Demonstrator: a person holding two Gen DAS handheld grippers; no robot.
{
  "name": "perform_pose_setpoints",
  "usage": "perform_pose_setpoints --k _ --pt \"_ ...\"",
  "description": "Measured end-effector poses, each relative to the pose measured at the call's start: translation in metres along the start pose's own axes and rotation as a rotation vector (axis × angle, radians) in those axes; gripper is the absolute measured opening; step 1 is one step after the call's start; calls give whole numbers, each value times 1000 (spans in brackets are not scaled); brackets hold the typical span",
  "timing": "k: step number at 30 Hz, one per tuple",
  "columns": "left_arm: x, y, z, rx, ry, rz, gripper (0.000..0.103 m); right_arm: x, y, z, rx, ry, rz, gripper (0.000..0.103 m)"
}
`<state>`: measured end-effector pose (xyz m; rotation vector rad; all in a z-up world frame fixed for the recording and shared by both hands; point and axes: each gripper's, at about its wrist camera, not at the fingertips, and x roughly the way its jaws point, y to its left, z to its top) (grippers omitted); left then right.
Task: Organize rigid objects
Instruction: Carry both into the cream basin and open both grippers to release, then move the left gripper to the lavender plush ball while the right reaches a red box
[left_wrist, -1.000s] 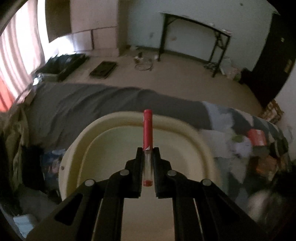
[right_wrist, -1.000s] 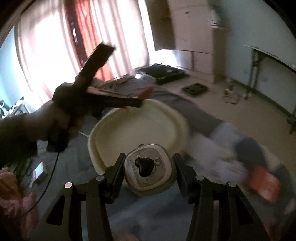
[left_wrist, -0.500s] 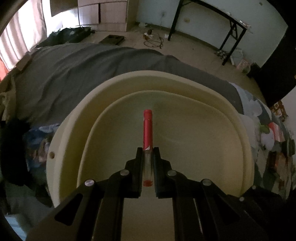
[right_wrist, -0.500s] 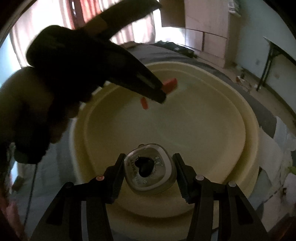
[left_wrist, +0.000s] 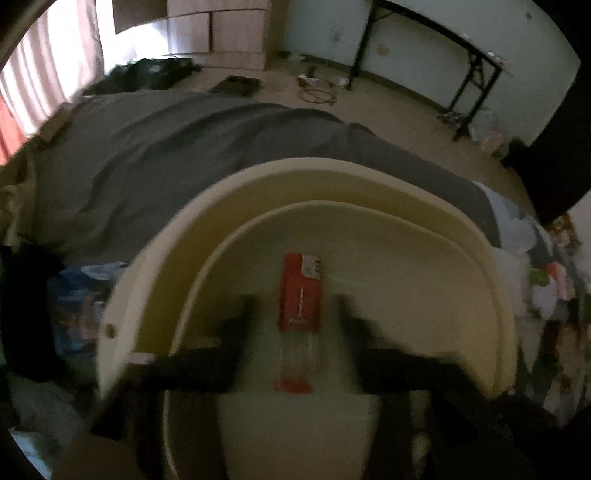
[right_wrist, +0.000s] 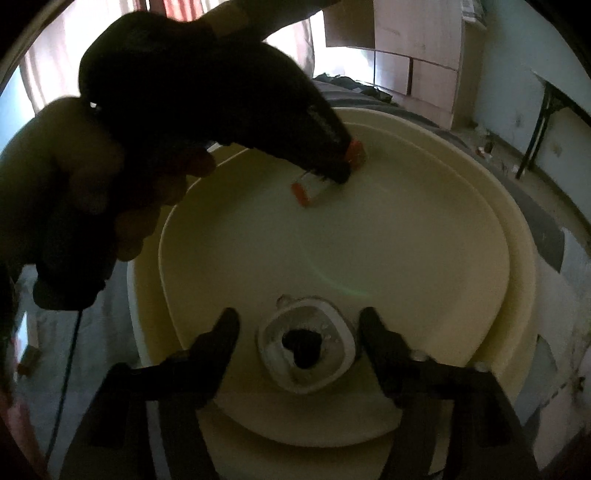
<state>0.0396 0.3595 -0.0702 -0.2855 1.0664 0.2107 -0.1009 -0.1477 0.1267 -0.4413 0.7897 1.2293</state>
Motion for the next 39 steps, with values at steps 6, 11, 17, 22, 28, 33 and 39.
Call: perform_pose_setpoints --k 6,11,17,22,28,33,39 --pt "-27 -4 1 -1 -24 -65 103 -29 1 1 36 -90 17 103" --pt "-70 -50 22 77 -110 -149 103 -72 -16 -6 66 -112 48 103" --pt "-108 -148 25 200 -134 -277 103 -172 -71 -51 147 -128 -2 103" --pt "-103 -225 6 236 -31 -429 103 -271 -153 -124 343 -111 -213 103" --pt "-76 -282 -28 289 93 -397 103 -329 -246 -231 738 -106 -390 103" --pt "-52 -300 -38 292 153 -316 102 -329 -274 -266 860 -84 -428 103" --pt "-16 -295 -40 164 135 -186 102 -318 -292 -269 877 -13 -424 103"
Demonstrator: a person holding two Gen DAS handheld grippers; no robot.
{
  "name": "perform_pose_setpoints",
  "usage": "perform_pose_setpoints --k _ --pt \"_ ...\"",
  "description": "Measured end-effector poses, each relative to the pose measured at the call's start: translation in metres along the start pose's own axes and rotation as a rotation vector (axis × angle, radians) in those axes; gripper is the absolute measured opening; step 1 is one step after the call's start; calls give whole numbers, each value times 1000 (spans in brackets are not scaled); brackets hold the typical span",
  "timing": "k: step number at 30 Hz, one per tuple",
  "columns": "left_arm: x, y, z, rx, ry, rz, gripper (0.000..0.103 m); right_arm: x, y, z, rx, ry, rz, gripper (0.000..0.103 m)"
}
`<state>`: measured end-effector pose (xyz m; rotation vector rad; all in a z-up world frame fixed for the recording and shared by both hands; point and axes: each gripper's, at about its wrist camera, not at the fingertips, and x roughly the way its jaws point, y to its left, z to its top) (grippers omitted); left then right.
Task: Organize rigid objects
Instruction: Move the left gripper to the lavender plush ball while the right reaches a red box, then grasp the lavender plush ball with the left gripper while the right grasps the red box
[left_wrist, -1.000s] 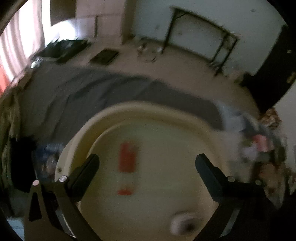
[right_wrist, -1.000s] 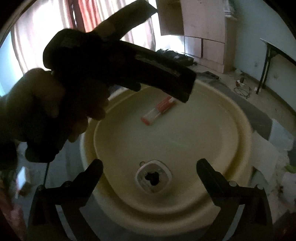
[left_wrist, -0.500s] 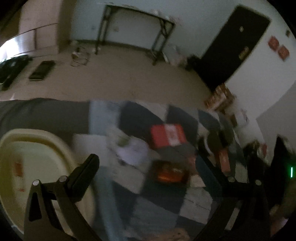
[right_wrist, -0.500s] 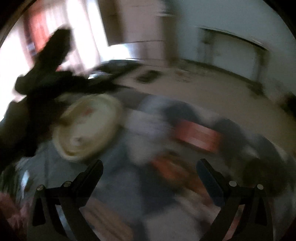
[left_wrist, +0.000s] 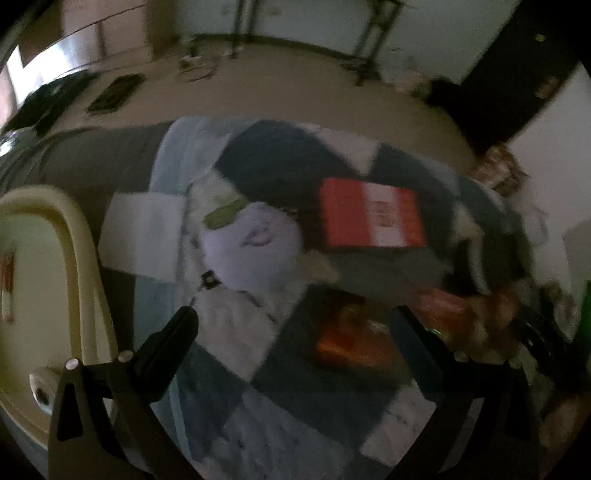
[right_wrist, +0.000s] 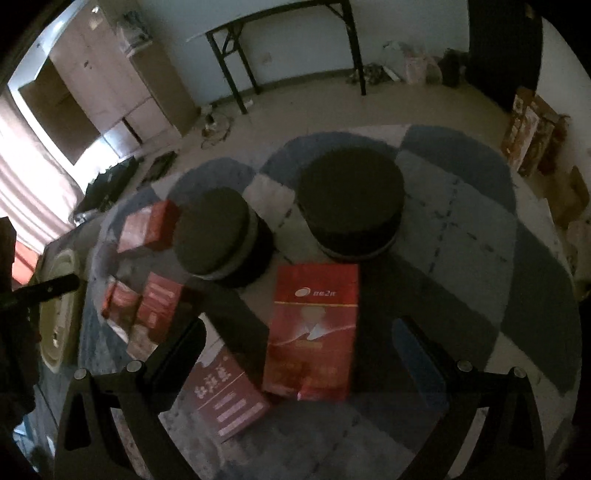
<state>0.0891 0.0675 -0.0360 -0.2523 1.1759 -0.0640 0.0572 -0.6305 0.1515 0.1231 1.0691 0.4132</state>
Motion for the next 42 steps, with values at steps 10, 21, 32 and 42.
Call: perform_pose_setpoints --k 10,21,32,42 --pt "28 13 19 -73 -20 62 102 31 2 3 -23 36 -57 103" --pt "37 14 13 -2 -64 125 58 40 18 -12 -126 -8 -179 86" --pt "16 11 9 81 -83 59 54 19 16 -20 -192 -64 -108 58" --pt "-30 27 0 63 -108 -22 54 -62 10 -21 -218 -177 -33 57"
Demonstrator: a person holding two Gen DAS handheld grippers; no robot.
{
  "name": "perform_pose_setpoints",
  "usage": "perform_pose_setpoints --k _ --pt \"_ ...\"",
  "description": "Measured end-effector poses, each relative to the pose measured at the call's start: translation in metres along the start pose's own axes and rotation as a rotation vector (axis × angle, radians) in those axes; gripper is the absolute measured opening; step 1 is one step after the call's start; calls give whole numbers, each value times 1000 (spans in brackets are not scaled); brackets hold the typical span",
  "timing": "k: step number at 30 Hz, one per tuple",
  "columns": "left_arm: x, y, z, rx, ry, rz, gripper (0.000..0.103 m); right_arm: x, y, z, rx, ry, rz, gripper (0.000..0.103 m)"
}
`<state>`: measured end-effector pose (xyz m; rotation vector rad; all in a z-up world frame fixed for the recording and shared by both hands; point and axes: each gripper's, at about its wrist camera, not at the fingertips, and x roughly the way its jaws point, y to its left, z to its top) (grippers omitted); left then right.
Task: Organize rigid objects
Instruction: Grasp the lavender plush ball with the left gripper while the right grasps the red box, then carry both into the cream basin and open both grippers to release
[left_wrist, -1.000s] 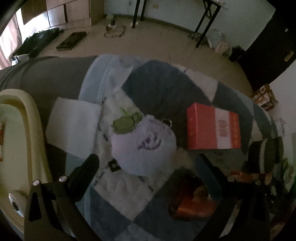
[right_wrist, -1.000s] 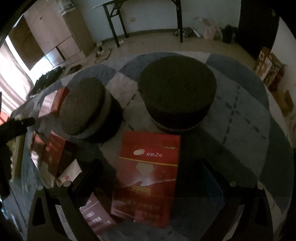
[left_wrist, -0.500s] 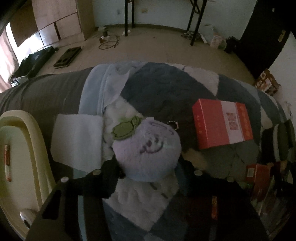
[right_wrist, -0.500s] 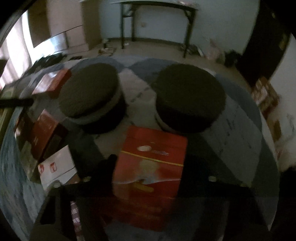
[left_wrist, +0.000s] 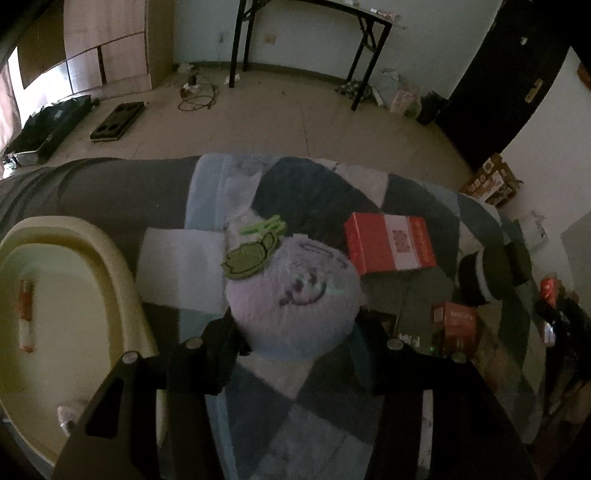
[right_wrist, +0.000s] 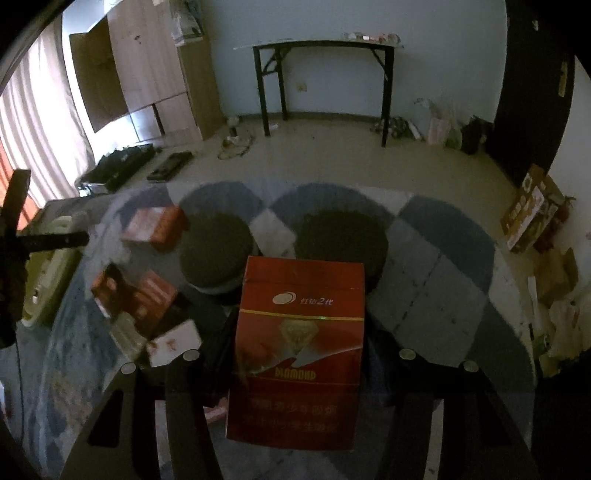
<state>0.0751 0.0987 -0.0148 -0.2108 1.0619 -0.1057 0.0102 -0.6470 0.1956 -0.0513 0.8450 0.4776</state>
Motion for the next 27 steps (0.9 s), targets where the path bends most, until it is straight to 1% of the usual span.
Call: perform_pose_setpoints --k 4,9,12,14,15,18,24,27 --pt "-17 8 0 -20 -18 -11 54 -15 11 3 -43 -2 5 57" --pt "-36 13 -3 -20 -48 -19 54 -14 20 5 -60 17 16 57" --pt "-39 14 -6 -11 -52 -15 54 -10 20 7 -62 37 17 57" --pt "-40 18 -7 -22 -49 -14 54 -3 24 11 -57 49 18 57" --pt "-40 21 -8 -32 -46 -22 54 -3 24 12 -53 52 20 57" --pt "-41 24 -9 -29 -50 -11 54 -4 24 14 -52 54 17 57" --pt "-44 37 -15 -54 -43 -7 54 3 27 15 -38 72 15 57" --pt "-45 42 -17 -72 -41 -13 54 4 37 18 -67 71 18 57"
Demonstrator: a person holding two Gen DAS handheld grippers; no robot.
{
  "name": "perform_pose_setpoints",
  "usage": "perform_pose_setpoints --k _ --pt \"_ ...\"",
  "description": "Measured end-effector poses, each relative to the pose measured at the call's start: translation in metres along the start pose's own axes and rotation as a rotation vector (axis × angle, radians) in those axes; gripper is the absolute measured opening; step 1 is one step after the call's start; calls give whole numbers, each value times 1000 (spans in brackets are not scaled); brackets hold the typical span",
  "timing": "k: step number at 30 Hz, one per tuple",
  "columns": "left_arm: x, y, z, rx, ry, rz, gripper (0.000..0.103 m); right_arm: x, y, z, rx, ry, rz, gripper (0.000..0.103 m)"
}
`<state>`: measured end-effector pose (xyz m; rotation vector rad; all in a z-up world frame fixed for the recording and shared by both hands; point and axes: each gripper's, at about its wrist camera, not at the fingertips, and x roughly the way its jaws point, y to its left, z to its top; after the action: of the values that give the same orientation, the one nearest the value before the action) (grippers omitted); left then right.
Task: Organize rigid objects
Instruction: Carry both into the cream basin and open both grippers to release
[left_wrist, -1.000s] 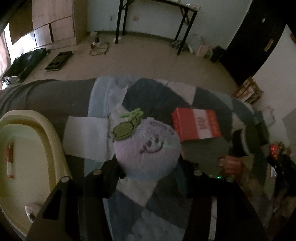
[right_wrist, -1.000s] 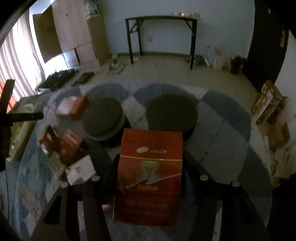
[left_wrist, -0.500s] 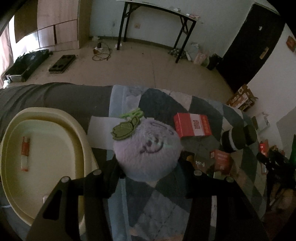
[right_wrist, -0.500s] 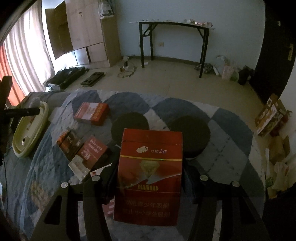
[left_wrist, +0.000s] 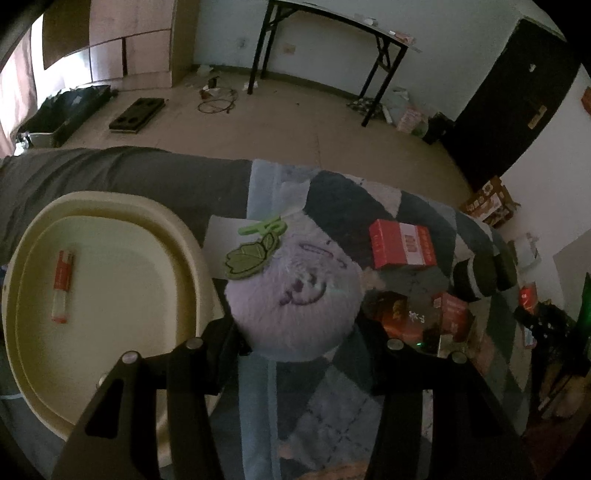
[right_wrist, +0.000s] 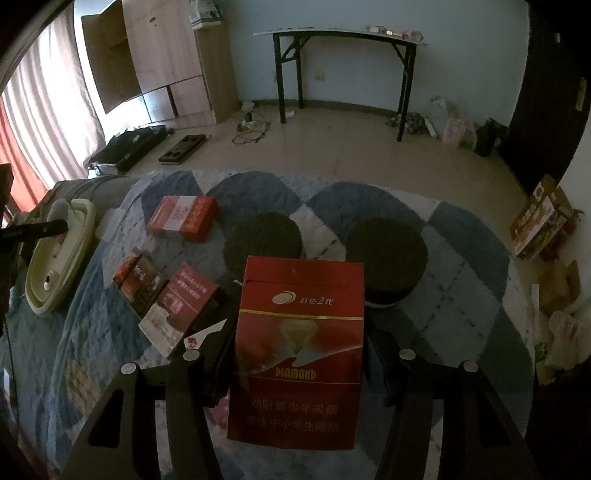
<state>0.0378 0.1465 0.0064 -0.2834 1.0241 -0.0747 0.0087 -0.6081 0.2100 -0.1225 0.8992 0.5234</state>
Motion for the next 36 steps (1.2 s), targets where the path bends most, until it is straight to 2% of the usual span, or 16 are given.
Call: perform_pose_setpoints --k 3,5,7,9,12,14,16,20,23,26,29,33,36 --pt "-5 5 1 8 -5 12 54 -4 22 4 -63 -22 20 57" --pt "-13 17 0 -16 -15 45 54 -8 44 7 -111 -31 71 57" --pt "-23 34 0 -44 -24 44 54 -9 69 11 -167 -25 126 57" --pt "-34 52 -2 -40 -41 85 54 -9 99 17 -230 -26 177 57" --pt "-50 83 -8 -84 -53 152 54 -4 135 30 -265 -22 251 57" --pt "-58 101 -13 -130 -55 165 54 5 165 43 -281 -8 307 57" --pt "-65 120 -20 -170 -49 167 54 15 202 59 -313 -6 361 57" --pt "-65 147 -35 -173 -21 218 54 28 266 81 -392 -53 424 57" --pt "-53 166 -44 -207 22 201 54 53 313 95 -406 -33 470 57" --pt "-40 177 -55 -260 63 195 54 85 349 105 -433 -17 479 57" --pt "-28 180 -60 -272 79 194 54 125 370 112 -403 52 477 57" --pt "-11 191 -63 -287 107 205 54 150 399 116 -523 78 430 57" --pt "-1 193 -66 -289 121 214 54 163 417 118 -561 103 405 57"
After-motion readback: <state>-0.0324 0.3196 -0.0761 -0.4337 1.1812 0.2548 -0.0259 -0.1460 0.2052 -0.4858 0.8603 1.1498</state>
